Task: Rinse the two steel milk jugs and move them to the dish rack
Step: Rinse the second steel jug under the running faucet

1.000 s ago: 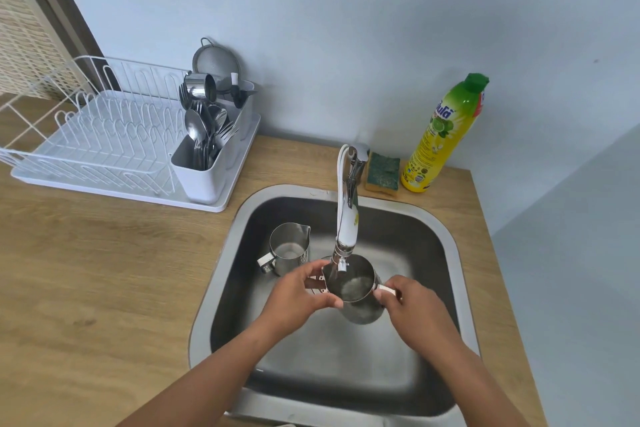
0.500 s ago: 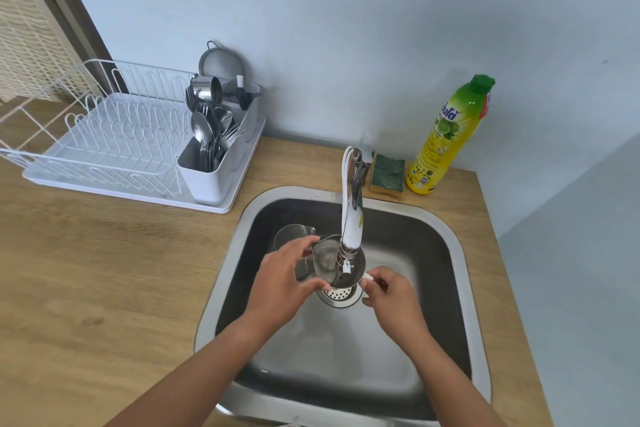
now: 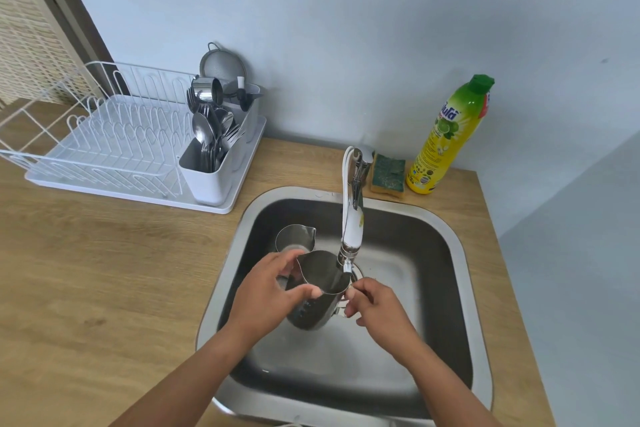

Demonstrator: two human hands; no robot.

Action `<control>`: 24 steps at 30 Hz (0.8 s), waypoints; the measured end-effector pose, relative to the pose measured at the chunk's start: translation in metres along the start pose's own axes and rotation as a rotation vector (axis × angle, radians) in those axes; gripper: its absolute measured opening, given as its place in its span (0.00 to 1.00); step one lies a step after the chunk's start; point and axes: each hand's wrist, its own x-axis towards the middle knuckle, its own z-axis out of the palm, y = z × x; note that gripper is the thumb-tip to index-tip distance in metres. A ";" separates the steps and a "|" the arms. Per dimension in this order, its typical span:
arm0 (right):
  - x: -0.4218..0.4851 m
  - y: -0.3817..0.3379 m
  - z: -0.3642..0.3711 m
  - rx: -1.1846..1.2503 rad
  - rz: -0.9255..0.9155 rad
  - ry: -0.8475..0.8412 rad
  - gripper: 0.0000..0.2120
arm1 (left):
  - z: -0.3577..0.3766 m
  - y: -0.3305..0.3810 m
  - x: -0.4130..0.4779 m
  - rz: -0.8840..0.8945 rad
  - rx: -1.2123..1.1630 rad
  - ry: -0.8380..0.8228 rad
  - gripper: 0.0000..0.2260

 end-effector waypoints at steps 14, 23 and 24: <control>-0.006 0.007 -0.013 0.146 -0.034 0.225 0.11 | 0.029 0.001 0.006 -0.199 -0.364 -0.138 0.28; 0.006 0.012 -0.015 0.168 0.017 0.098 0.13 | 0.024 -0.005 0.006 -0.183 -0.257 -0.081 0.32; 0.006 0.014 -0.014 0.165 0.018 0.117 0.14 | 0.027 -0.003 0.007 -0.186 -0.257 -0.081 0.31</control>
